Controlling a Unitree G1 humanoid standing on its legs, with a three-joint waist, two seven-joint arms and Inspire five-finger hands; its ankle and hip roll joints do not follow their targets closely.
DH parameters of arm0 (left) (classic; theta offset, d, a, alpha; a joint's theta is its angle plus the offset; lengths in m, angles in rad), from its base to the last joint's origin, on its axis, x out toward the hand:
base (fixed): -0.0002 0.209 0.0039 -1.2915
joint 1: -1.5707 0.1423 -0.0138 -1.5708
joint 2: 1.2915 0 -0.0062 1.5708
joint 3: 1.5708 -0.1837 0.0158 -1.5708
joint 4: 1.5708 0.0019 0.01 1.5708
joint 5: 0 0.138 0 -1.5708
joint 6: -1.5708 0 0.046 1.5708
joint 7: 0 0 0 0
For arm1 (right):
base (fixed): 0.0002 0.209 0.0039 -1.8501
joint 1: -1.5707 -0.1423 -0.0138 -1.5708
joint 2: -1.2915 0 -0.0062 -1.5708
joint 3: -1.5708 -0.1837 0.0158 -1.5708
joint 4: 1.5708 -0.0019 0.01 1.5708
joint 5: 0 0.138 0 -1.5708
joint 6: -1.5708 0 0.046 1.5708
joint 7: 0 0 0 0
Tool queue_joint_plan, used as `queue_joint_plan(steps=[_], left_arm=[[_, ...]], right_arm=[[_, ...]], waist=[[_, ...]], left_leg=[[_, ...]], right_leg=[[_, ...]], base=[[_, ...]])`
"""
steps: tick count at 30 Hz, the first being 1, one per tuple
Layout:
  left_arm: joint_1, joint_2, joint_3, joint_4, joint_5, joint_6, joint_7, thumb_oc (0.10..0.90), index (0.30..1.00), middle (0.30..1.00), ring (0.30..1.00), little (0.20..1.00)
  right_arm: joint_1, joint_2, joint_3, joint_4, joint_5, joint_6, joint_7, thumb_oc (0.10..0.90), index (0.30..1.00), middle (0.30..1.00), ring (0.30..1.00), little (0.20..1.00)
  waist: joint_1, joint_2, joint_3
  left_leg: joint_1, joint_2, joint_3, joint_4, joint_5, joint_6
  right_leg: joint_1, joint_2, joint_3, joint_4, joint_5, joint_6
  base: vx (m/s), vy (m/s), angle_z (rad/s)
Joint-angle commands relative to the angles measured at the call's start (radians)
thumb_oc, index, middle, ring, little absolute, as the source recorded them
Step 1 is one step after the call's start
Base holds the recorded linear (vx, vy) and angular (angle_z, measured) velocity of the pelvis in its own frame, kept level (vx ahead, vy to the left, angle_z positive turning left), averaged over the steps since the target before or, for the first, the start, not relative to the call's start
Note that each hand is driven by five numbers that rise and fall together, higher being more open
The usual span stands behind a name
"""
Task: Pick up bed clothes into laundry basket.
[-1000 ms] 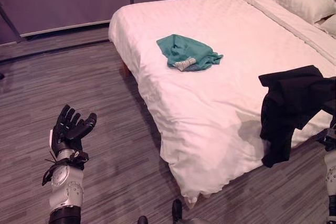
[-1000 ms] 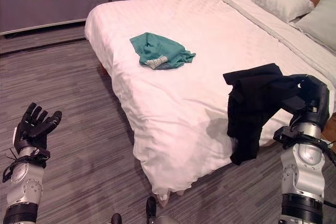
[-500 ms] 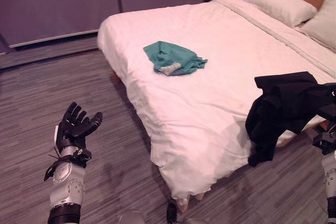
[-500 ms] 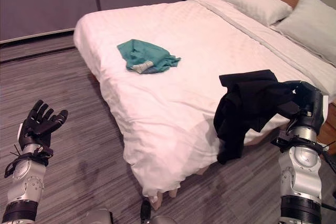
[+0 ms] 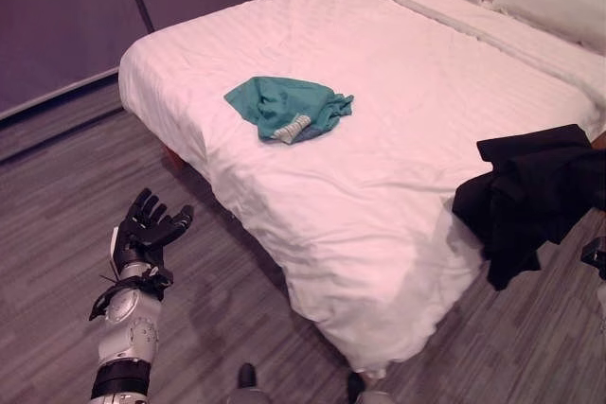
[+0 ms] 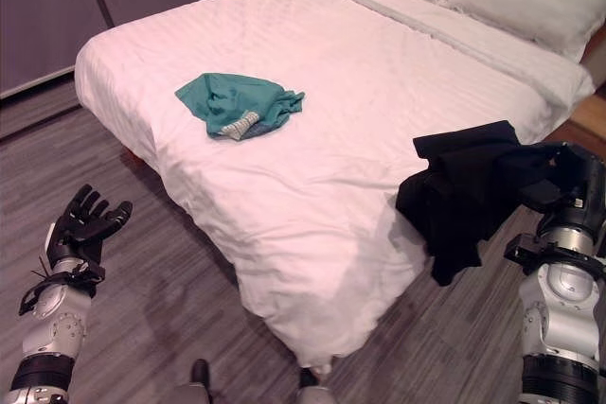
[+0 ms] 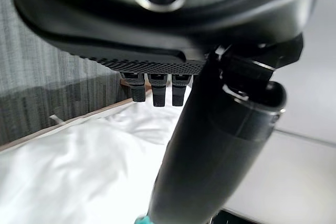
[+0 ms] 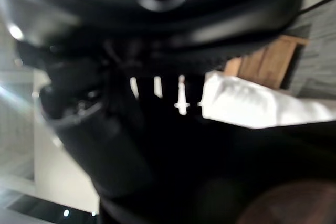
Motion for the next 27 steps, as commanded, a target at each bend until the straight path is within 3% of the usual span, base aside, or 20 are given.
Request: queue_joint_plan(steps=[1, 2, 3, 4, 7, 8, 9, 10, 11, 12, 13, 14, 15, 16, 18, 20, 22, 23, 26, 27], left_arm=[[-0.06, 0.163, 0.033, -0.161, 0.05, -0.066, -0.053, 0.8, 0.9, 0.9, 0.9, 0.9], [-0.087, 0.172, 0.033, -0.15, 0.052, -0.059, -0.07, 0.8, 0.9, 0.9, 0.9, 0.9], [-0.089, 0.174, 0.032, -0.148, 0.052, -0.059, -0.071, 0.8, 0.9, 0.9, 0.9, 0.9], [-0.109, 0.166, 0.029, -0.149, 0.052, -0.063, -0.067, 0.8, 0.9, 0.9, 0.9, 0.9], [-0.131, 0.153, 0.03, -0.142, 0.067, -0.067, -0.059, 0.8, 0.9, 0.9, 0.9, 0.9], [-0.131, 0.153, 0.03, -0.142, 0.067, -0.067, -0.059, 0.8, 0.9, 0.9, 0.9, 0.9], [-0.136, 0.168, 0.043, -0.129, 0.13, -0.058, -0.039, 0.8, 0.9, 0.9, 0.9, 0.9], [-0.136, 0.169, 0.043, -0.129, 0.131, -0.058, -0.038, 0.8, 0.9, 0.9, 0.9, 0.9], [-0.131, 0.17, 0.054, -0.143, 0.089, -0.068, -0.079, 0.8, 0.9, 0.9, 0.9, 0.9], [-0.125, 0.171, 0.05, -0.148, 0.085, -0.071, -0.084, 0.8, 0.9, 0.9, 0.9, 0.9], [-0.124, 0.172, 0.05, -0.149, 0.085, -0.071, -0.084, 0.8, 0.9, 0.9, 0.9, 0.9], [-0.121, 0.174, 0.057, -0.163, 0.084, -0.072, -0.076, 0.8, 0.9, 0.9, 0.9, 0.9], [-0.14, 0.182, 0.045, -0.167, 0.091, -0.07, -0.067, 0.8, 0.9, 0.9, 0.9, 0.9], [-0.157, 0.201, 0.038, -0.17, 0.092, -0.075, -0.047, 0.8, 0.9, 0.9, 0.9, 0.9], [-0.183, 0.24, 0.04, -0.166, 0.1, -0.077, -0.029, 0.8, 0.9, 0.9, 0.9, 0.9], [-0.213, 0.287, 0.039, -0.15, 0.099, -0.081, -0.02, 0.8, 0.9, 0.9, 0.9, 0.9], [-0.231, 0.335, 0.034, -0.13, 0.106, -0.088, -0.011, 0.8, 0.9, 0.9, 0.9, 0.9], [-0.235, 0.366, 0.034, -0.123, 0.109, -0.093, -0.002, 0.8, 0.9, 0.9, 0.9, 0.9], [-0.253, 0.408, 0.042, -0.081, 0.129, -0.094, 0.008, 0.8, 0.9, 0.9, 0.9, 0.9], [-0.266, 0.429, 0.048, -0.049, 0.107, -0.098, -0.006, 0.8, 0.9, 0.9, 0.9, 0.9]], right_arm=[[-0.155, -0.093, 0.0, -0.037, -0.041, -0.091, 0.005, 0.4, 0.3, 0.3, 0.3, 0.3], [-0.142, -0.095, -0.01, -0.035, -0.046, -0.089, 0.015, 0.4, 0.3, 0.3, 0.3, 0.3], [-0.142, -0.094, -0.011, -0.035, -0.045, -0.089, 0.015, 0.4, 0.3, 0.3, 0.3, 0.3], [-0.144, -0.096, -0.024, -0.027, -0.025, -0.102, 0.012, 0.4, 0.3, 0.3, 0.3, 0.3], [-0.142, -0.102, -0.036, -0.011, -0.011, -0.123, 0.003, 0.4, 0.3, 0.3, 0.3, 0.3], [-0.142, -0.102, -0.036, -0.011, -0.011, -0.124, 0.003, 0.4, 0.3, 0.3, 0.3, 0.3], [-0.171, -0.109, -0.024, 0.005, -0.027, -0.132, -0.012, 0.4, 0.3, 0.3, 0.3, 0.3], [-0.173, -0.108, -0.023, 0.006, -0.027, -0.132, -0.012, 0.4, 0.3, 0.3, 0.3, 0.3], [-0.168, -0.11, -0.012, 0.014, -0.015, -0.126, 0.003, 0.4, 0.3, 0.3, 0.3, 0.3], [-0.168, -0.114, 0.0, 0.016, -0.003, -0.137, 0.006, 0.4, 0.3, 0.3, 0.3, 0.3], [-0.169, -0.114, 0.002, 0.019, -0.002, -0.139, 0.006, 0.4, 0.3, 0.3, 0.3, 0.3], [-0.195, -0.118, 0.024, 0.007, 0.013, -0.141, 0.01, 0.4, 0.3, 0.3, 0.3, 0.3], [-0.2, -0.124, 0.031, 0.014, 0.017, -0.136, 0.009, 0.4, 0.3, 0.3, 0.3, 0.3], [-0.224, -0.132, 0.046, 0.023, 0.021, -0.137, 0.004, 0.4, 0.3, 0.3, 0.3, 0.3], [-0.234, -0.144, 0.065, 0.037, 0.028, -0.126, 0.006, 0.4, 0.3, 0.3, 0.3, 0.3], [-0.252, -0.151, 0.085, 0.048, 0.03, -0.13, 0.007, 0.4, 0.3, 0.3, 0.3, 0.3], [-0.274, -0.152, 0.11, 0.056, 0.029, -0.139, 0.007, 0.4, 0.3, 0.3, 0.3, 0.3], [-0.286, -0.159, 0.122, 0.063, 0.03, -0.145, 0.004, 0.4, 0.3, 0.3, 0.3, 0.3], [-0.306, -0.156, 0.13, 0.082, 0.031, -0.144, 0.0, 0.4, 0.3, 0.3, 0.3, 0.3], [-0.305, -0.161, 0.126, 0.086, 0.027, -0.136, 0.009, 0.4, 0.3, 0.3, 0.3, 0.3]], waist=[[-0.002, -0.029, -0.051], [-0.034, -0.036, -0.052], [-0.032, -0.036, -0.052], [-0.047, -0.05, -0.058], [-0.059, -0.069, -0.089], [-0.058, -0.068, -0.088], [-0.036, -0.08, -0.12], [-0.038, -0.074, -0.122], [-0.034, -0.094, -0.134], [-0.031, -0.107, -0.135], [-0.028, -0.102, -0.134], [0.005, -0.121, -0.108], [0.031, -0.126, -0.092], [0.037, -0.125, -0.084], [0.038, -0.115, -0.079], [0.049, -0.104, -0.086], [0.072, -0.094, -0.092], [0.081, -0.084, -0.098], [0.071, -0.072, -0.103], [0.057, -0.063, -0.111]], left_leg=[[0.068, 0.044, -0.004, -0.094, -0.004, 0.048], [0.126, 0.013, 0.03, -0.138, -0.016, 0.053], [0.126, 0.015, 0.032, -0.142, -0.011, 0.053], [0.174, -0.019, 0.068, -0.178, -0.028, 0.049], [0.242, -0.047, 0.106, -0.201, -0.08, 0.038], [0.244, -0.045, 0.107, -0.201, -0.081, 0.037], [0.258, -0.033, 0.154, -0.128, -0.112, 0.009], [0.263, -0.028, 0.133, -0.126, -0.127, 0.006], [0.205, 0.018, 0.171, 0.117, -0.073, -0.023], [0.166, 0.043, 0.174, 0.237, -0.028, -0.042], [0.154, 0.057, 0.172, 0.267, -0.04, -0.049], [0.035, 0.119, 0.148, 0.535, 0.105, -0.087], [-0.051, 0.109, 0.073, 0.668, 0.133, -0.083], [-0.104, 0.093, 0.035, 0.7, 0.112, -0.068], [-0.145, 0.116, 0.014, 0.629, 0.091, -0.048], [-0.146, 0.119, -0.015, 0.41, 0.076, -0.03], [-0.093, 0.042, -0.092, 0.118, 0.088, -0.019], [-0.078, 0.016, -0.142, 0.035, 0.08, -0.025], [-0.033, 0.005, -0.151, 0.001, 0.077, -0.029], [0.003, 0.014, -0.109, -0.041, 0.058, -0.027]], right_leg=[[0.064, 0.0, 0.019, 0.033, 0.21, 0.045], [0.01, 0.083, -0.035, 0.028, 0.14, 0.054], [0.01, 0.085, -0.036, 0.024, 0.143, 0.051], [-0.005, 0.135, -0.124, -0.101, 0.112, 0.052], [0.042, 0.209, -0.221, -0.356, 0.105, 0.046], [0.046, 0.21, -0.221, -0.36, 0.108, 0.046], [0.096, 0.193, -0.349, -0.443, 0.101, 0.02], [0.104, 0.203, -0.328, -0.448, 0.089, 0.029], [0.136, 0.238, -0.245, -0.44, 0.053, -0.034], [0.176, 0.255, -0.213, -0.461, 0.048, -0.048], [0.18, 0.266, -0.212, -0.469, 0.053, -0.053], [0.241, 0.276, -0.175, -0.479, 0.02, -0.106], [0.268, 0.291, -0.136, -0.487, 0.015, -0.133], [0.28, 0.29, -0.14, -0.492, 0.009, -0.134], [0.304, 0.285, -0.105, -0.5, 0.013, -0.125], [0.322, 0.268, -0.082, -0.52, 0.02, -0.093], [0.333, 0.255, -0.034, -0.534, 0.022, -0.068], [0.345, 0.254, -0.014, -0.538, 0.015, -0.057], [0.348, 0.245, 0.001, -0.538, 0.015, -0.048], [0.351, 0.242, -0.003, -0.54, 0.013, -0.039]], base=[[0.23, 0.369, -0.5], [0.24, 0.366, -0.46], [0.32, 0.37, -0.41], [0.21, 0.158, -0.51], [0.29, 0.094, -0.58], [0.31, -0.017, -0.39], [0.26, -0.011, -0.26], [0.33, -0.157, -0.65], [0.28, -0.223, -0.55], [0.2, -0.247, -0.61], [0.26, -0.233, -0.85], [0.14, -0.194, -1.02], [0.16, -0.165, -1.48], [0.08, -0.007, -1.07], [0.13, 0.093, -0.68], [0.2, 0.207, -0.52], [0.25, 0.256, -0.41], [0.22, 0.188, -0.37], [0.12, 0.13, -0.82], [0.1, 0.149, -0.58]])
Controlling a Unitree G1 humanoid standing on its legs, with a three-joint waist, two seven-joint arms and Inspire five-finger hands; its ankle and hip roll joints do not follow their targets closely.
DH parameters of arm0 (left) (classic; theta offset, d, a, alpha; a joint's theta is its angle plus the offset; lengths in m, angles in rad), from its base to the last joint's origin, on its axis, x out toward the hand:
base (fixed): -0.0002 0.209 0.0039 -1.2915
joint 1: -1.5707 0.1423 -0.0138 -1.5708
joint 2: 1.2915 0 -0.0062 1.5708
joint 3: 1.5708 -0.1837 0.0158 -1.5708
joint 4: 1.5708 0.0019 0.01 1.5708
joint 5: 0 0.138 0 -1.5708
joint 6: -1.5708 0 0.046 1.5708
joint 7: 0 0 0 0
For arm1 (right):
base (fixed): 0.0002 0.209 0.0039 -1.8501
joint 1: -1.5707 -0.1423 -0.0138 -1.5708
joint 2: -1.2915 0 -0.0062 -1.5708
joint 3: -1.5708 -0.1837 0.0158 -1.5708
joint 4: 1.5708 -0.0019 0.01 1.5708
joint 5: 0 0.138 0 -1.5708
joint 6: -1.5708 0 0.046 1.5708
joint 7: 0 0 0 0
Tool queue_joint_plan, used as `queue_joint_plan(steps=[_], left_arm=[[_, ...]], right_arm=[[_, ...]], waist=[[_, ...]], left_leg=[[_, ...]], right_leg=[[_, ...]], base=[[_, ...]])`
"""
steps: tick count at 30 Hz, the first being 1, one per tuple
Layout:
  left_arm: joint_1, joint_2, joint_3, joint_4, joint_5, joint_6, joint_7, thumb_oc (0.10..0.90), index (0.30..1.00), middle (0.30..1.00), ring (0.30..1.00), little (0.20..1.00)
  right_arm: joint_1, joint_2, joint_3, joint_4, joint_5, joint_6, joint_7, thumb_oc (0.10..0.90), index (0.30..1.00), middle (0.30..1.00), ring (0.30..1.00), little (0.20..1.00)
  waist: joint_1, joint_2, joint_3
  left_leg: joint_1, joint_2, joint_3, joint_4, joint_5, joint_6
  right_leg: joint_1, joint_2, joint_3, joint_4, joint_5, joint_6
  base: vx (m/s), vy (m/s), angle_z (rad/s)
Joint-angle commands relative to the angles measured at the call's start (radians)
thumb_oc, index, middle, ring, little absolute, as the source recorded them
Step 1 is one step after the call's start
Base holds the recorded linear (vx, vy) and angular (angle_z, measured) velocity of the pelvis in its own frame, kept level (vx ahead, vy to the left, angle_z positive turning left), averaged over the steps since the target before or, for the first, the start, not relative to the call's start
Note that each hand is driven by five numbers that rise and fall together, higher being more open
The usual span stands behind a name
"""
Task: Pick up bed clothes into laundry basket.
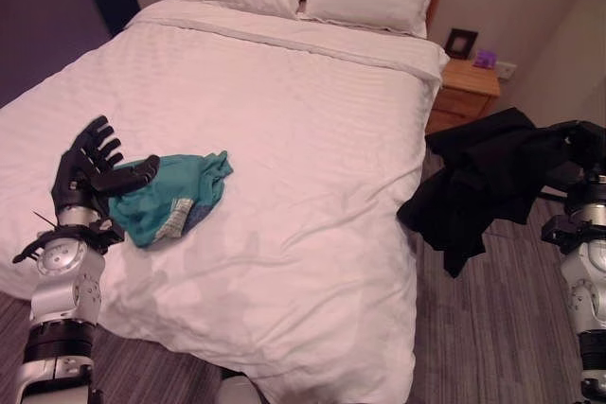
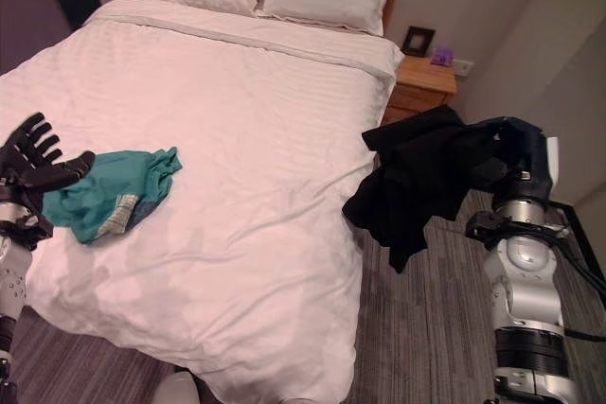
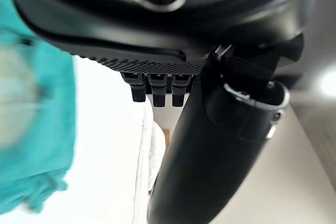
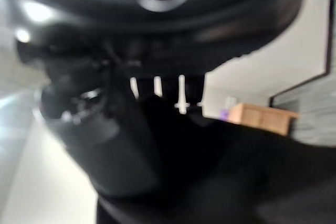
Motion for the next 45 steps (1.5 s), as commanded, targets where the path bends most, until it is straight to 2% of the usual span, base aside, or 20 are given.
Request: queue_joint_plan(steps=[1, 2, 7, 9, 12, 13, 17, 21, 29, 32, 39, 45], left_arm=[[-0.113, 0.106, 0.028, -0.017, 0.006, -0.12, 0.02, 0.8, 0.9, 0.9, 0.9, 0.9], [-0.145, 0.131, 0.021, 0.014, 0.01, -0.125, 0.043, 0.8, 0.9, 0.9, 0.9, 0.9], [-0.162, 0.216, 0.029, 0.116, 0.063, -0.098, 0.085, 0.8, 0.9, 0.9, 0.9, 0.9], [-0.189, 0.312, -0.028, 0.227, 0.137, -0.047, 0.059, 0.8, 0.9, 0.9, 0.9, 0.9], [-0.313, 0.457, -0.166, 0.311, 0.235, -0.026, 0.008, 0.8, 0.9, 0.9, 0.9, 0.9], [-0.393, 0.511, -0.249, 0.362, 0.299, -0.004, -0.003, 0.8, 0.9, 0.9, 0.9, 0.9], [-0.506, 0.558, -0.356, 0.391, 0.367, 0.015, -0.009, 0.8, 0.9, 0.9, 0.9, 0.9], [-0.735, 0.668, -0.641, 0.378, 0.655, 0.055, -0.042, 0.8, 0.9, 0.9, 0.9, 0.9], [-0.886, 0.664, -0.859, 0.39, 0.788, 0.077, -0.138, 0.8, 0.9, 0.9, 0.9, 0.9], [-0.896, 0.645, -0.893, 0.402, 0.819, 0.082, -0.173, 0.8, 0.9, 0.9, 0.9, 0.9], [-0.849, 0.582, -0.884, 0.391, 0.856, 0.091, -0.193, 0.8, 0.9, 0.9, 0.9, 0.9], [-0.74, 0.507, -0.811, 0.383, 0.853, 0.094, -0.203, 0.8, 0.9, 0.9, 0.9, 0.9]], right_arm=[[-0.128, -0.119, -0.063, -0.033, 0.025, -0.135, -0.014, 0.4, 0.3, 0.3, 0.3, 0.3], [-0.106, -0.113, -0.078, -0.038, 0.014, -0.137, -0.023, 0.4, 0.3, 0.3, 0.3, 0.3], [-0.085, -0.132, -0.095, -0.017, 0.005, -0.127, -0.039, 0.4, 0.3, 0.3, 0.3, 0.3], [-0.096, -0.15, -0.066, 0.011, 0.011, -0.117, -0.035, 0.4, 0.3, 0.3, 0.3, 0.3], [-0.096, -0.185, -0.05, 0.041, 0.026, -0.118, -0.025, 0.4, 0.3, 0.3, 0.3, 0.3], [-0.08, -0.199, -0.049, 0.052, 0.03, -0.12, -0.022, 0.4, 0.3, 0.3, 0.3, 0.3], [-0.05, -0.205, -0.075, 0.053, 0.024, -0.118, -0.02, 0.4, 0.3, 0.3, 0.3, 0.3], [0.015, -0.202, -0.133, 0.043, 0.022, -0.12, -0.016, 0.4, 0.3, 0.3, 0.3, 0.3], [0.046, -0.162, -0.16, 0.01, 0.016, -0.12, -0.008, 0.4, 0.3, 0.3, 0.3, 0.3], [0.05, -0.16, -0.16, 0.014, 0.008, -0.112, -0.008, 0.4, 0.3, 0.3, 0.3, 0.3], [0.055, -0.15, -0.159, 0.0, -0.007, -0.105, -0.01, 0.4, 0.3, 0.3, 0.3, 0.3], [0.07, -0.149, -0.163, 0.003, -0.011, -0.094, -0.015, 0.4, 0.3, 0.3, 0.3, 0.3]], waist=[[0.005, 0.0, -0.102], [-0.001, 0.01, -0.126], [-0.014, 0.021, -0.142], [-0.024, 0.033, -0.14], [-0.037, 0.049, -0.142], [-0.047, 0.06, -0.14], [-0.046, 0.062, -0.138], [-0.041, 0.068, -0.142], [-0.024, 0.053, -0.143], [-0.022, 0.048, -0.14], [-0.023, 0.035, -0.132], [-0.029, 0.018, -0.118]], left_leg=[[0.118, -0.005, 0.068, -0.038, -0.001, 0.025], [0.177, -0.021, 0.075, -0.135, 0.017, 0.032], [0.223, -0.035, 0.126, -0.167, 0.0, 0.046], [0.238, -0.042, 0.149, -0.168, -0.016, 0.055], [0.237, -0.049, 0.167, -0.168, -0.023, 0.059], [0.236, -0.051, 0.171, -0.168, -0.022, 0.061], [0.234, -0.053, 0.169, -0.168, -0.022, 0.063], [0.235, -0.056, 0.163, -0.168, -0.023, 0.066], [0.231, -0.06, 0.147, -0.168, -0.025, 0.069], [0.229, -0.061, 0.143, -0.168, -0.026, 0.071], [0.225, -0.061, 0.143, -0.168, -0.031, 0.074], [0.221, -0.057, 0.148, -0.168, -0.034, 0.076]], right_leg=[[-0.025, -0.092, -0.047, 0.013, -0.009, 0.157], [-0.034, -0.096, -0.04, 0.004, -0.001, 0.166], [-0.036, -0.108, -0.012, -0.015, 0.009, 0.187], [-0.04, -0.111, 0.008, -0.019, 0.02, 0.198], [-0.046, -0.116, 0.01, -0.021, 0.029, 0.212], [-0.052, -0.118, 0.008, -0.017, 0.031, 0.216], [-0.054, -0.12, 0.002, -0.015, 0.03, 0.219], [-0.043, -0.123, -0.018, -0.024, 0.03, 0.226], [-0.035, -0.123, -0.041, -0.029, 0.027, 0.231], [-0.036, -0.123, -0.04, -0.029, 0.028, 0.232], [-0.04, -0.124, -0.043, -0.03, 0.03, 0.234], [-0.05, -0.119, -0.036, -0.029, 0.032, 0.233]], base=[[0.19, 0.274, -0.16], [0.16, 0.259, 0.05], [0.09, 0.121, -0.2], [0.03, 0.104, -0.24], [0.0, 0.074, -0.17], [-0.01, 0.042, -0.03], [0.0, 0.008, 0.01], [0.0, -0.005, 0.01], [0.01, -0.013, 0.06], [0.0, 0.002, 0.04], [0.0, 0.004, 0.04], [0.0, 0.0, -0.01]])
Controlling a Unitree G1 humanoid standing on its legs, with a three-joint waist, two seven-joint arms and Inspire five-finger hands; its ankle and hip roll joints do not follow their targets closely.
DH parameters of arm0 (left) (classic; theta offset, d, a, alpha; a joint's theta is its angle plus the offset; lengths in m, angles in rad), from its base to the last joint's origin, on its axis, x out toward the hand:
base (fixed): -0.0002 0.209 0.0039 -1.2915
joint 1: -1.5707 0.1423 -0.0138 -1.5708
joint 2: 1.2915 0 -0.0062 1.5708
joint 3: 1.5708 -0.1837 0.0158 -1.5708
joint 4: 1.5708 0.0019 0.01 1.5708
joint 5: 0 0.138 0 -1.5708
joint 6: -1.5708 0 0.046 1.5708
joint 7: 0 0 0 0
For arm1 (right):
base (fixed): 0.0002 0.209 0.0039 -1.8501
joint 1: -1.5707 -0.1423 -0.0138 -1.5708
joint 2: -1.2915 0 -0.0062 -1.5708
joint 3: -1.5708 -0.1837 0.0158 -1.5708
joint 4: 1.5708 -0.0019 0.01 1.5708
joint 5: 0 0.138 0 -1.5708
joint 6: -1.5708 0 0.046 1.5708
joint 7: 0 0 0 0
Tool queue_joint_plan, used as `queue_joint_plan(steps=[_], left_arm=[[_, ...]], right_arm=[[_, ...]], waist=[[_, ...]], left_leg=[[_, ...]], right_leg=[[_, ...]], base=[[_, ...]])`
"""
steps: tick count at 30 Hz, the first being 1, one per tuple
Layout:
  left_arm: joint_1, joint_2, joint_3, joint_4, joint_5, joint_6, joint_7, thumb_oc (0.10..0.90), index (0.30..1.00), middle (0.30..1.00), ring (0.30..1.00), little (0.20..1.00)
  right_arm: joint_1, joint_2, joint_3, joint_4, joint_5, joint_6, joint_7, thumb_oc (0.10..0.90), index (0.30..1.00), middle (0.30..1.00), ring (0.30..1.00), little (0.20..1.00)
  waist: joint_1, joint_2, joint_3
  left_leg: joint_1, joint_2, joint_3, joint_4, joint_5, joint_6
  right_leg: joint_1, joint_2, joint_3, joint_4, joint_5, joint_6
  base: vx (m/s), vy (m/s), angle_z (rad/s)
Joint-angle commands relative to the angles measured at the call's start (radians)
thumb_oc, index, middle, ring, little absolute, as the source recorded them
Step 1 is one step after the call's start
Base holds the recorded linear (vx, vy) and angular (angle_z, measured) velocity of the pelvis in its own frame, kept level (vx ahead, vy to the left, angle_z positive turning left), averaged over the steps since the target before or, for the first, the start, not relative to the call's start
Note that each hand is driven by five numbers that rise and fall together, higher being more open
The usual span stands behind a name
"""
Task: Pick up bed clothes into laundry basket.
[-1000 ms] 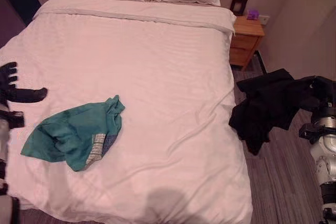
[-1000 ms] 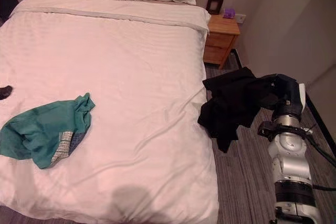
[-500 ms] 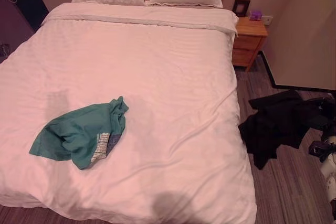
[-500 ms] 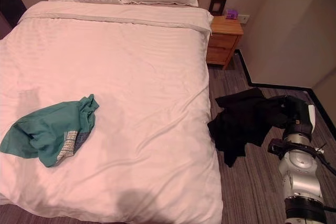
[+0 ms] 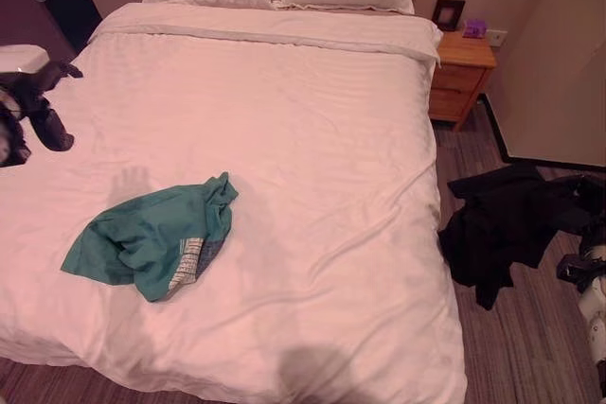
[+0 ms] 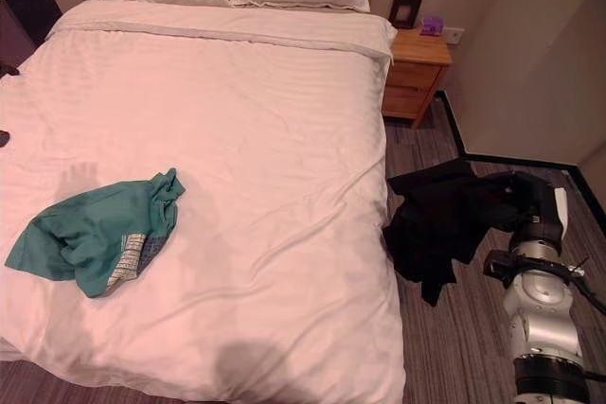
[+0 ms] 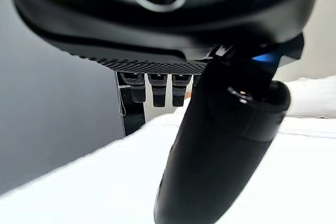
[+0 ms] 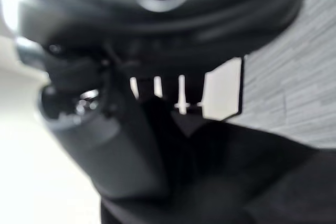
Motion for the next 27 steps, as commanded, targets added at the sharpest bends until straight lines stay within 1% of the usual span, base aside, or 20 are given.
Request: queue_joint_plan(steps=[1, 2, 3, 4, 5, 6, 7, 8, 12, 13, 16, 18, 19, 20, 21, 22, 24, 27], left_arm=[[-0.011, -0.023, 0.093, 0.062, 0.029, 0.017, 0.023, 0.8, 0.9, 0.9, 0.9, 0.9], [0.009, -0.044, 0.106, 0.077, 0.027, 0.019, 0.024, 0.8, 0.9, 0.9, 0.9, 0.9], [0.018, -0.045, 0.115, 0.076, 0.028, 0.018, 0.025, 0.8, 0.9, 0.9, 0.9, 0.9], [0.043, -0.08, 0.129, 0.115, 0.042, 0.025, 0.025, 0.8, 0.9, 0.9, 0.9, 0.9], [0.044, -0.082, 0.131, 0.116, 0.043, 0.024, 0.026, 0.8, 0.9, 0.9, 0.9, 0.9], [0.047, -0.1, 0.129, 0.137, 0.059, 0.028, 0.026, 0.8, 0.9, 0.9, 0.9, 0.9], [0.053, -0.129, 0.128, 0.173, 0.1, 0.034, 0.026, 0.8, 0.9, 0.9, 0.9, 0.9], [0.062, -0.14, 0.137, 0.185, 0.108, 0.037, 0.032, 0.8, 0.9, 0.9, 0.9, 0.9], [0.12, -0.205, 0.189, 0.284, 0.109, 0.045, 0.061, 0.8, 0.9, 0.9, 0.9, 0.9], [0.137, -0.226, 0.205, 0.317, 0.124, 0.049, 0.08, 0.8, 0.9, 0.9, 0.9, 0.9], [0.191, -0.27, 0.277, 0.41, 0.113, 0.066, 0.11, 0.8, 0.9, 0.9, 0.9, 0.9], [0.233, -0.289, 0.325, 0.462, 0.115, 0.077, 0.112, 0.8, 0.9, 0.9, 0.9, 0.9], [0.251, -0.293, 0.343, 0.487, 0.121, 0.079, 0.111, 0.8, 0.9, 0.9, 0.9, 0.9], [0.254, -0.293, 0.346, 0.487, 0.122, 0.078, 0.111, 0.8, 0.9, 0.9, 0.9, 0.9], [0.282, -0.296, 0.368, 0.51, 0.132, 0.08, 0.105, 0.533, 0.5, 0.5, 0.5, 0.5], [0.295, -0.292, 0.384, 0.518, 0.13, 0.08, 0.101, 0.4, 0.3, 0.3, 0.3, 0.3], [0.318, -0.283, 0.417, 0.525, 0.117, 0.08, 0.107, 0.4, 0.3, 0.3, 0.3, 0.3], [0.33, -0.251, 0.461, 0.491, 0.067, 0.076, 0.113, 0.4, 0.3, 0.3, 0.3, 0.3]], right_arm=[[-0.07, -0.108, -0.095, -0.108, 0.0, -0.092, -0.025, 0.4, 0.3, 0.3, 0.3, 0.3], [-0.068, -0.105, -0.094, -0.107, 0.0, -0.09, -0.025, 0.4, 0.3, 0.3, 0.3, 0.3], [-0.069, -0.108, -0.091, -0.107, 0.0, -0.09, -0.025, 0.4, 0.3, 0.3, 0.3, 0.3], [-0.069, -0.108, -0.085, -0.103, 0.0, -0.088, -0.024, 0.4, 0.3, 0.3, 0.3, 0.3], [-0.07, -0.11, -0.084, -0.102, 0.0, -0.088, -0.025, 0.4, 0.3, 0.3, 0.3, 0.3], [-0.073, -0.113, -0.078, -0.1, 0.0, -0.085, -0.025, 0.4, 0.3, 0.3, 0.3, 0.3], [-0.073, -0.118, -0.071, -0.093, 0.004, -0.082, -0.022, 0.4, 0.3, 0.3, 0.3, 0.3], [-0.064, -0.115, -0.073, -0.095, 0.003, -0.081, -0.02, 0.4, 0.3, 0.3, 0.3, 0.3], [-0.054, -0.114, -0.077, -0.069, 0.045, -0.085, -0.026, 0.4, 0.3, 0.3, 0.3, 0.3], [-0.047, -0.114, -0.075, -0.058, 0.054, -0.088, -0.022, 0.4, 0.3, 0.3, 0.3, 0.3], [-0.018, -0.089, -0.086, -0.065, 0.057, -0.083, -0.026, 0.4, 0.3, 0.3, 0.3, 0.3], [0.0, -0.079, -0.102, -0.077, 0.064, -0.082, -0.03, 0.4, 0.3, 0.3, 0.3, 0.3], [0.004, -0.073, -0.107, -0.084, 0.065, -0.084, -0.033, 0.4, 0.3, 0.3, 0.3, 0.3], [0.005, -0.074, -0.106, -0.085, 0.065, -0.084, -0.034, 0.4, 0.3, 0.3, 0.3, 0.3], [0.014, -0.068, -0.11, -0.101, 0.059, -0.088, -0.036, 0.4, 0.3, 0.3, 0.3, 0.3], [0.021, -0.066, -0.114, -0.105, 0.054, -0.089, -0.036, 0.4, 0.3, 0.3, 0.3, 0.3], [0.033, -0.059, -0.111, -0.108, 0.046, -0.087, -0.033, 0.4, 0.3, 0.3, 0.3, 0.3], [0.053, -0.051, -0.116, -0.108, 0.032, -0.079, -0.028, 0.4, 0.3, 0.3, 0.3, 0.3]], waist=[[0.018, -0.052, -0.096], [0.016, -0.058, -0.093], [0.015, -0.054, -0.094], [0.009, -0.064, -0.085], [0.009, -0.063, -0.085], [0.004, -0.069, -0.077], [-0.002, -0.086, -0.06], [-0.004, -0.097, -0.053], [-0.012, -0.142, -0.021], [-0.018, -0.166, -0.006], [-0.03, -0.205, 0.009], [-0.038, -0.22, 0.01], [-0.041, -0.224, 0.008], [-0.042, -0.223, 0.005], [-0.044, -0.229, -0.002], [-0.043, -0.23, -0.007], [-0.041, -0.229, -0.016], [-0.038, -0.215, -0.028]], left_leg=[[0.081, 0.054, 0.034, 0.0, -0.109, -0.026], [0.08, 0.055, 0.036, 0.0, -0.11, -0.025], [0.08, 0.056, 0.037, 0.0, -0.11, -0.025], [0.078, 0.058, 0.039, 0.0, -0.109, -0.025], [0.078, 0.058, 0.039, 0.0, -0.109, -0.025], [0.074, 0.06, 0.04, 0.0, -0.108, -0.025], [0.064, 0.067, 0.042, 0.0, -0.104, -0.024], [0.061, 0.07, 0.044, 0.0, -0.103, -0.024], [0.038, 0.089, 0.051, 0.0, -0.096, -0.025], [0.019, 0.098, 0.052, 0.0, -0.089, -0.026], [-0.002, 0.108, 0.054, 0.0, -0.08, -0.03], [-0.014, 0.111, 0.06, 0.0, -0.079, -0.032], [-0.02, 0.112, 0.062, 0.0, -0.079, -0.033], [-0.022, 0.112, 0.063, 0.0, -0.079, -0.033], [-0.025, 0.112, 0.068, 0.0, -0.083, -0.034], [-0.023, 0.111, 0.07, 0.0, -0.086, -0.034], [-0.015, 0.111, 0.075, 0.0, -0.094, -0.034], [0.006, 0.104, 0.076, 0.0, -0.106, -0.035]], right_leg=[[-0.083, -0.022, -0.03, 0.004, 0.091, 0.088], [-0.084, -0.021, -0.028, 0.004, 0.092, 0.087], [-0.084, -0.021, -0.027, 0.004, 0.092, 0.087], [-0.09, -0.018, -0.025, 0.006, 0.094, 0.087], [-0.091, -0.018, -0.024, 0.006, 0.094, 0.087], [-0.097, -0.016, -0.022, 0.008, 0.096, 0.086], [-0.114, -0.01, -0.021, 0.017, 0.098, 0.085], [-0.119, -0.007, -0.02, 0.019, 0.1, 0.085], [-0.153, 0.007, -0.009, 0.03, 0.107, 0.082], [-0.179, 0.015, -0.008, 0.039, 0.113, 0.081], [-0.203, 0.023, -0.004, 0.044, 0.124, 0.081], [-0.216, 0.026, 0.002, 0.039, 0.135, 0.083], [-0.222, 0.028, 0.006, 0.035, 0.138, 0.084], [-0.223, 0.028, 0.007, 0.034, 0.139, 0.084], [-0.228, 0.029, 0.017, 0.027, 0.144, 0.086], [-0.227, 0.028, 0.02, 0.023, 0.144, 0.086], [-0.221, 0.028, 0.026, 0.018, 0.144, 0.086], [-0.199, 0.023, 0.029, 0.01, 0.137, 0.085]], base=[[-0.02, -0.002, -0.05], [-0.02, -0.002, -0.07], [-0.03, 0.002, -0.11], [-0.03, 0.002, -0.11], [-0.05, 0.004, -0.09], [-0.08, -0.012, -0.06], [-0.09, -0.025, -0.03], [-0.08, -0.039, -0.05], [-0.08, -0.036, -0.07], [-0.11, -0.06, -0.05], [-0.07, -0.042, -0.04], [-0.02, -0.008, -0.02], [-0.02, -0.004, -0.04], [0.0, 0.017, -0.1], [0.03, 0.032, -0.15], [0.05, 0.037, -0.23], [0.06, 0.022, -0.2], [0.05, 0.026, -0.09]])
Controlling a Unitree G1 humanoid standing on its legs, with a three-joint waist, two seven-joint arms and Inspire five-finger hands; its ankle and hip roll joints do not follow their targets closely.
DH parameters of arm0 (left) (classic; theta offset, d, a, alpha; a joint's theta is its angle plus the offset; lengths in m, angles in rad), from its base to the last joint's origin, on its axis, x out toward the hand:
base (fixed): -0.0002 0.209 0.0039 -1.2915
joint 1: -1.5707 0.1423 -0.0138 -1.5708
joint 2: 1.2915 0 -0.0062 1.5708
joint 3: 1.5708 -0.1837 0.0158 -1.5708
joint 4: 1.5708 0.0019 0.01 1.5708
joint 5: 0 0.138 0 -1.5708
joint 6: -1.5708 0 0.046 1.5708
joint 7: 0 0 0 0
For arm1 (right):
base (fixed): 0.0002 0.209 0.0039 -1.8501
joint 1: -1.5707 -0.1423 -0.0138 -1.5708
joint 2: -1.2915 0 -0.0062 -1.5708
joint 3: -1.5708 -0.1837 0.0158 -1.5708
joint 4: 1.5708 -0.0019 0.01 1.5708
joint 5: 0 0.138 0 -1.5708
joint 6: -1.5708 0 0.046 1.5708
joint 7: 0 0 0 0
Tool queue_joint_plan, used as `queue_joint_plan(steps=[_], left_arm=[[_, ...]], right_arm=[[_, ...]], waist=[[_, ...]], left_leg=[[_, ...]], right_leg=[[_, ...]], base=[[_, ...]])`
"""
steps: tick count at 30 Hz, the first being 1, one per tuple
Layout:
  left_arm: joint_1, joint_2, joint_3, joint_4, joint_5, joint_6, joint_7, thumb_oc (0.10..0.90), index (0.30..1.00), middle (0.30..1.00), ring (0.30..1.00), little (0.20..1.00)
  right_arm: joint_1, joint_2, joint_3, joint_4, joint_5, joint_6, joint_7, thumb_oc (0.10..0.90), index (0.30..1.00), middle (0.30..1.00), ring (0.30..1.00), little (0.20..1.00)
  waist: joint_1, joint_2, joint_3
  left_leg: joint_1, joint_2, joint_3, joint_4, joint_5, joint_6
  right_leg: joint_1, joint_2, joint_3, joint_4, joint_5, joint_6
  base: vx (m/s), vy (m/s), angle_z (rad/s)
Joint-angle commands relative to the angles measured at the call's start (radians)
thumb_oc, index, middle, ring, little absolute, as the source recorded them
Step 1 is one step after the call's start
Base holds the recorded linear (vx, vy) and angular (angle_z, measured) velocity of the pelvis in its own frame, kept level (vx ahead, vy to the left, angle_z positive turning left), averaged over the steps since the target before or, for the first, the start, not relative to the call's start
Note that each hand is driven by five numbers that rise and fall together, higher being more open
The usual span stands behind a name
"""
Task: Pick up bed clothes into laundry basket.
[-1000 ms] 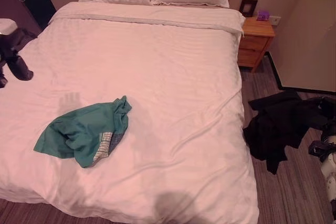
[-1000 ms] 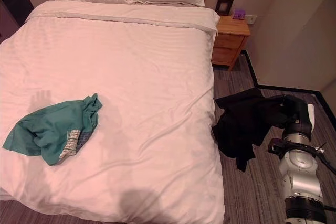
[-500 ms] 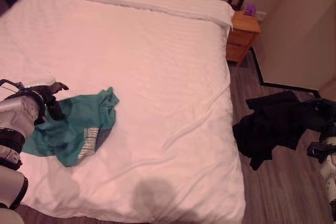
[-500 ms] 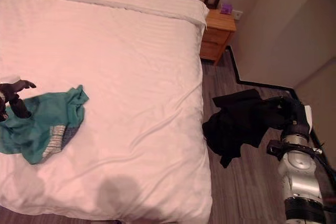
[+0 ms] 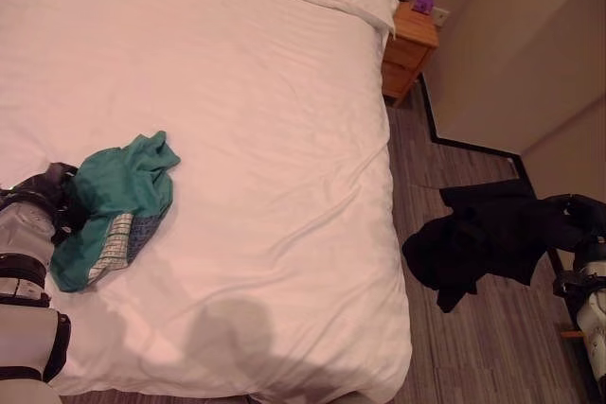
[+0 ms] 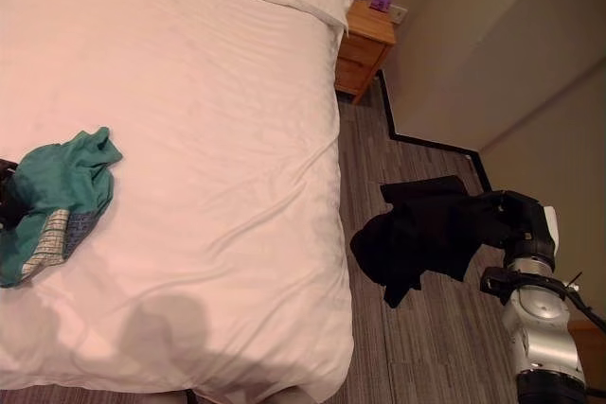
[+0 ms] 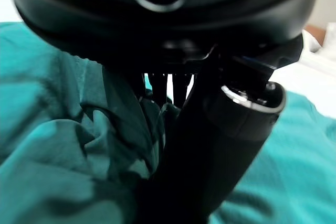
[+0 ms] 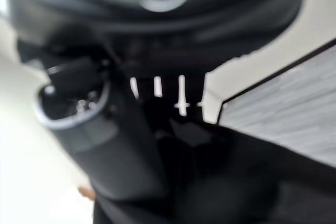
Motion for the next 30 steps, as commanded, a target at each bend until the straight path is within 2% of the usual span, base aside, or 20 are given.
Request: queue_joint_plan(steps=[1, 3, 7, 13, 17, 21, 22, 23, 24, 25, 29, 30], left_arm=[[0.088, 0.006, 0.005, 0.09, -0.032, 0.039, -0.006, 0.4, 0.3, 0.3, 0.3, 0.3], [0.081, 0.019, 0.011, 0.062, -0.07, 0.035, 0.003, 0.4, 0.3, 0.3, 0.3, 0.3], [0.026, 0.095, 0.008, -0.063, -0.209, 0.019, 0.025, 0.4, 0.3, 0.3, 0.3, 0.3], [-0.056, 0.202, -0.025, -0.23, -0.343, -0.006, 0.049, 0.4, 0.3, 0.3, 0.3, 0.3], [-0.085, 0.238, -0.027, -0.311, -0.404, -0.021, 0.071, 0.4, 0.3, 0.3, 0.3, 0.3], [-0.108, 0.244, -0.017, -0.359, -0.5, -0.042, 0.104, 0.4, 0.3, 0.3, 0.3, 0.3], [-0.128, 0.247, -0.024, -0.399, -0.549, -0.058, 0.12, 0.4, 0.3, 0.3, 0.3, 0.3], [-0.142, 0.245, -0.029, -0.418, -0.584, -0.068, 0.134, 0.4, 0.3, 0.3, 0.3, 0.3], [-0.143, 0.246, -0.028, -0.416, -0.587, -0.068, 0.135, 0.4, 0.3, 0.3, 0.3, 0.3], [-0.169, 0.232, -0.043, -0.449, -0.642, -0.087, 0.155, 0.4, 0.3, 0.3, 0.3, 0.3], [-0.221, 0.176, -0.068, -0.523, -0.736, -0.126, 0.206, 0.4, 0.3, 0.3, 0.3, 0.3], [-0.22, 0.176, -0.066, -0.521, -0.738, -0.125, 0.208, 0.4, 0.3, 0.3, 0.3, 0.3]], right_arm=[[-0.042, -0.051, -0.138, -0.094, 0.008, -0.085, -0.041, 0.4, 0.3, 0.3, 0.3, 0.3], [-0.045, -0.049, -0.136, -0.095, 0.005, -0.083, -0.039, 0.4, 0.3, 0.3, 0.3, 0.3], [-0.075, -0.057, -0.124, -0.062, -0.006, -0.063, -0.043, 0.4, 0.3, 0.3, 0.3, 0.3], [-0.148, -0.097, -0.1, -0.037, -0.039, -0.044, -0.041, 0.4, 0.3, 0.3, 0.3, 0.3], [-0.197, -0.148, -0.099, -0.025, -0.061, -0.038, -0.048, 0.4, 0.3, 0.3, 0.3, 0.3], [-0.273, -0.224, -0.075, 0.0, -0.072, -0.043, -0.059, 0.4, 0.3, 0.3, 0.3, 0.3], [-0.346, -0.293, -0.034, 0.014, -0.098, -0.043, -0.07, 0.4, 0.3, 0.3, 0.3, 0.3], [-0.393, -0.332, -0.005, 0.012, -0.111, -0.046, -0.076, 0.4, 0.3, 0.3, 0.3, 0.3], [-0.406, -0.335, 0.005, 0.019, -0.11, -0.047, -0.077, 0.4, 0.3, 0.3, 0.3, 0.3], [-0.5, -0.383, 0.075, 0.017, -0.109, -0.055, -0.083, 0.4, 0.3, 0.3, 0.3, 0.3], [-0.741, -0.426, 0.262, 0.0, -0.1, -0.079, -0.097, 0.4, 0.3, 0.3, 0.3, 0.3], [-0.758, -0.426, 0.277, 0.007, -0.099, -0.08, -0.098, 0.4, 0.3, 0.3, 0.3, 0.3]], waist=[[0.008, 0.002, -0.088], [0.01, 0.01, -0.09], [0.027, 0.061, -0.103], [0.044, 0.116, -0.129], [0.054, 0.141, -0.149], [0.062, 0.152, -0.164], [0.067, 0.156, -0.173], [0.072, 0.157, -0.181], [0.071, 0.159, -0.179], [0.076, 0.158, -0.19], [0.082, 0.156, -0.209], [0.08, 0.158, -0.208]], left_leg=[[0.067, 0.048, 0.011, 0.001, -0.105, -0.017], [0.072, 0.044, 0.009, 0.001, -0.107, -0.017], [0.085, 0.029, -0.008, 0.001, -0.11, -0.015], [0.104, 0.013, -0.025, 0.001, -0.111, -0.015], [0.114, 0.007, -0.033, 0.001, -0.112, -0.016], [0.121, 0.005, -0.036, 0.001, -0.111, -0.02], [0.125, 0.005, -0.036, 0.001, -0.11, -0.023], [0.127, 0.005, -0.036, 0.001, -0.109, -0.025], [0.128, 0.005, -0.035, 0.001, -0.109, -0.025], [0.13, 0.005, -0.035, 0.001, -0.108, -0.027], [0.135, 0.004, -0.033, 0.001, -0.105, -0.031], [0.135, 0.004, -0.033, 0.001, -0.105, -0.031]], right_leg=[[-0.097, -0.017, -0.021, -0.022, 0.116, 0.09], [-0.091, -0.019, -0.023, -0.023, 0.113, 0.09], [-0.065, -0.033, -0.039, -0.022, 0.102, 0.089], [-0.033, -0.047, -0.056, -0.024, 0.094, 0.089], [-0.015, -0.053, -0.065, -0.027, 0.088, 0.09], [-0.003, -0.056, -0.071, -0.028, 0.084, 0.09], [0.002, -0.056, -0.074, -0.028, 0.081, 0.089], [0.005, -0.057, -0.076, -0.029, 0.081, 0.089], [0.005, -0.057, -0.075, -0.029, 0.081, 0.089], [0.008, -0.056, -0.074, -0.029, 0.081, 0.089], [0.015, -0.057, -0.074, -0.03, 0.079, 0.086], [0.015, -0.057, -0.074, -0.029, 0.079, 0.086]], base=[[0.03, 0.027, -0.03], [0.0, 0.0, 0.0], [0.03, 0.033, 0.06], [0.02, 0.018, 0.12], [0.01, 0.0, 0.13], [-0.01, -0.015, 0.1], [-0.01, -0.03, 0.04], [0.0, 0.0, 0.0], [0.0, 0.0, 0.0], [0.0, 0.0, 0.0], [-0.02, -0.018, -0.04], [0.0, 0.0, 0.0]])
